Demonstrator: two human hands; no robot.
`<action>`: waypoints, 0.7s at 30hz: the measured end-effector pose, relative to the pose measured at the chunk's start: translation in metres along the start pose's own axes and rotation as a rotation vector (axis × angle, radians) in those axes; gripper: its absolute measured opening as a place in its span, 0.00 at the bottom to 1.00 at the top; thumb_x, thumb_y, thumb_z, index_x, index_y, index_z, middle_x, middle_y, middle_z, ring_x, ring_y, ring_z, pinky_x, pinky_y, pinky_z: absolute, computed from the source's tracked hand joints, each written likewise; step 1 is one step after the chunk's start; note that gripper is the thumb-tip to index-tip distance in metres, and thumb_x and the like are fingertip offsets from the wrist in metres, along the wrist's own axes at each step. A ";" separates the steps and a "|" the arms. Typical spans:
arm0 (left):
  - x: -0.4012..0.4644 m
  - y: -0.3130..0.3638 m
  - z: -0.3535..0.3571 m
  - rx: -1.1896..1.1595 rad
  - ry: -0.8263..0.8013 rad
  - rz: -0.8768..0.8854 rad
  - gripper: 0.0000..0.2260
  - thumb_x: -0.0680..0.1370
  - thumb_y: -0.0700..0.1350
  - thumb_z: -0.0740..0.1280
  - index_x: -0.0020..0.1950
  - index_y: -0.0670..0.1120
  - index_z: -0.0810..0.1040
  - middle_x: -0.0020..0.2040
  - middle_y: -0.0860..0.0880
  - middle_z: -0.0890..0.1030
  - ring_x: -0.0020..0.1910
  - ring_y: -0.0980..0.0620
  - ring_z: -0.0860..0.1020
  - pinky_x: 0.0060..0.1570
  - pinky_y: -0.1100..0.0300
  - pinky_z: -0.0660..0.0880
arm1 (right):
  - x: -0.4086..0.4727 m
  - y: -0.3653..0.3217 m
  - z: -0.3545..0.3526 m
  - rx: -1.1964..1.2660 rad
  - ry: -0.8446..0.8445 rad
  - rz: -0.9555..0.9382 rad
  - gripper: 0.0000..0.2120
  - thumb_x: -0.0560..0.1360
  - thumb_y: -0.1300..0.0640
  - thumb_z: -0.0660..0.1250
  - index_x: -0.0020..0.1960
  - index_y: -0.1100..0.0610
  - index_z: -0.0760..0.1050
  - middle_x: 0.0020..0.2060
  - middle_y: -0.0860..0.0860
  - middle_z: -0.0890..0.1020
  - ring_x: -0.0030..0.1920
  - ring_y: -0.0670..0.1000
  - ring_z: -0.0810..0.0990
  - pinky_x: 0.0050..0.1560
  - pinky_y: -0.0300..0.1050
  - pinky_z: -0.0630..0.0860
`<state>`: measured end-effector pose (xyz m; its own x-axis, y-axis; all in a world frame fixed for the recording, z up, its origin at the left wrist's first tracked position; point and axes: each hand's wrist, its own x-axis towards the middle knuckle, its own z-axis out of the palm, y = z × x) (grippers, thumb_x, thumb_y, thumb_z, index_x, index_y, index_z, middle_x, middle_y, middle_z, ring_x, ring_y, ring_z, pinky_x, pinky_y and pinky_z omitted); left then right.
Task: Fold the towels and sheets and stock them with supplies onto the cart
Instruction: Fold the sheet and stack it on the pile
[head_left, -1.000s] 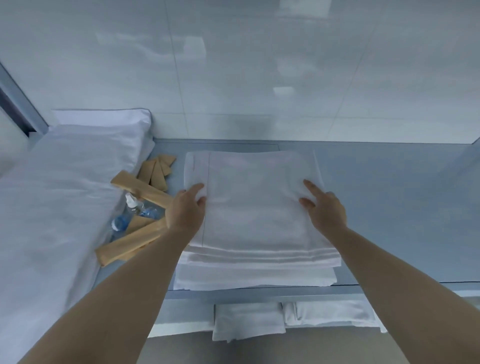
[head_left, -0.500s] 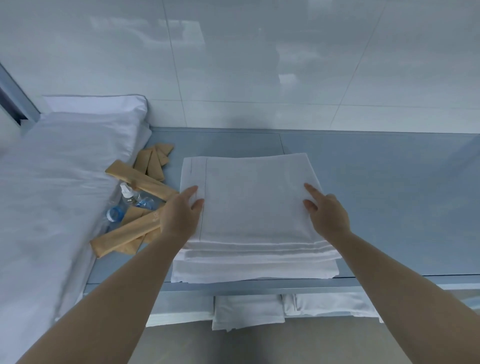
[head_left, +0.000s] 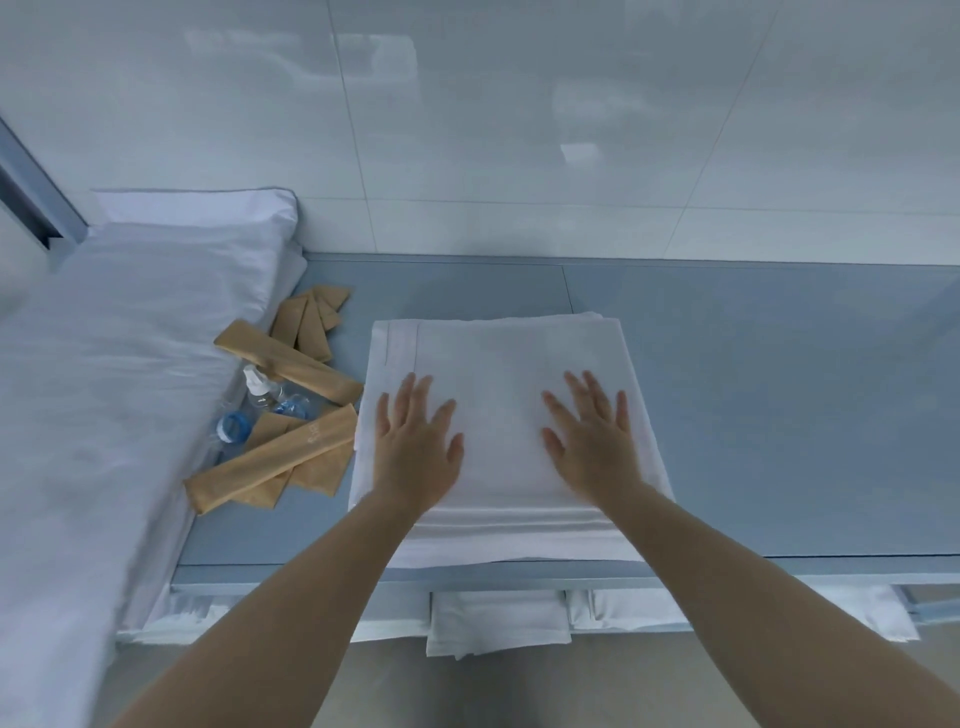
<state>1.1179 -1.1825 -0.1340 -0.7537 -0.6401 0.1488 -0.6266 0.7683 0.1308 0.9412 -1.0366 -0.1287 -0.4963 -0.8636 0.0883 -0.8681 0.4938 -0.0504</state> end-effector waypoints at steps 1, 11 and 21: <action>0.002 0.006 0.004 0.006 -0.052 0.046 0.23 0.80 0.58 0.55 0.75 0.53 0.65 0.78 0.45 0.53 0.78 0.44 0.46 0.74 0.43 0.45 | 0.002 -0.007 0.005 0.005 -0.030 -0.053 0.24 0.80 0.44 0.53 0.75 0.48 0.61 0.78 0.51 0.53 0.78 0.54 0.46 0.73 0.63 0.40; -0.025 0.008 0.038 0.078 -0.199 -0.152 0.34 0.70 0.73 0.30 0.74 0.62 0.32 0.79 0.47 0.37 0.76 0.42 0.33 0.72 0.45 0.31 | -0.012 0.018 0.040 0.051 -0.127 0.134 0.30 0.73 0.30 0.30 0.73 0.37 0.31 0.78 0.49 0.39 0.77 0.51 0.36 0.71 0.48 0.26; -0.018 0.093 0.050 0.046 -0.205 -0.097 0.36 0.70 0.72 0.30 0.76 0.61 0.36 0.78 0.46 0.36 0.75 0.40 0.32 0.72 0.42 0.33 | -0.044 0.100 0.036 0.032 -0.105 0.171 0.31 0.73 0.30 0.30 0.73 0.37 0.31 0.78 0.48 0.39 0.77 0.51 0.35 0.73 0.49 0.28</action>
<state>1.0635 -1.0991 -0.1731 -0.7111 -0.7001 -0.0654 -0.7029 0.7056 0.0897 0.8764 -0.9530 -0.1734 -0.6321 -0.7744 -0.0288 -0.7702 0.6319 -0.0870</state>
